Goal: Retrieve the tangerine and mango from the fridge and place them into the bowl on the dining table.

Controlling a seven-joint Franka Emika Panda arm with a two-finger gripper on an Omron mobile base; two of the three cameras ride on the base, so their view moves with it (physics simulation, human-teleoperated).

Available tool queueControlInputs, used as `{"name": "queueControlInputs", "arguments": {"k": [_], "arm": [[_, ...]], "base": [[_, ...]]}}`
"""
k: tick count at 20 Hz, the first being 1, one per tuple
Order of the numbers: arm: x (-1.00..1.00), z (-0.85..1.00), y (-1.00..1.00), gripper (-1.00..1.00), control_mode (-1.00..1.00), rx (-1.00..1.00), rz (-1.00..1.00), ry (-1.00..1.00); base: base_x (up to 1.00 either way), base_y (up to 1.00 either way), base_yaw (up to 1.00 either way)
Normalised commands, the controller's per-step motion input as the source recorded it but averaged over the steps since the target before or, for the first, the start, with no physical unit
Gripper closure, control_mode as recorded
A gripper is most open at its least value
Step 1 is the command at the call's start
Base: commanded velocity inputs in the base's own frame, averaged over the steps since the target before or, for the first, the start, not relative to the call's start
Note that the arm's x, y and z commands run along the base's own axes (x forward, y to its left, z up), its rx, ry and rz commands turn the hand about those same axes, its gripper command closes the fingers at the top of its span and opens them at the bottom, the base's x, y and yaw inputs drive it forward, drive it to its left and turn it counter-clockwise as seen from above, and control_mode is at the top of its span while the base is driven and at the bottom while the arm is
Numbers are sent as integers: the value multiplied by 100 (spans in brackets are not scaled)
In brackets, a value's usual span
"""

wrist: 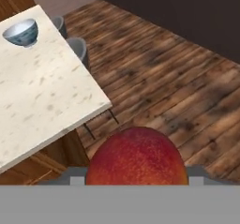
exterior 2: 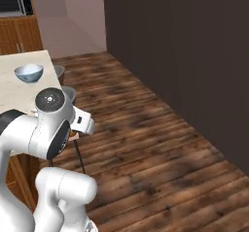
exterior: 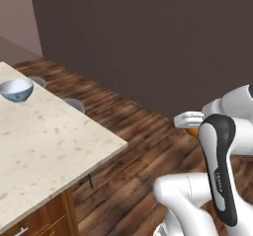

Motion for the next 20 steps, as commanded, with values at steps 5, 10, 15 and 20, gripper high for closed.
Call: {"name": "queueControlInputs", "arguments": {"k": [5,10,15,20], "arm": [[0,0,0,100,100,0,0,0],[0,0,0,100,100,0,0,0],[0,0,0,100,100,0,0,0],[0,0,0,100,100,0,0,0]], "base": [[95,-37,35],[96,-38,36],[91,-46,37],[90,-44,38]]}}
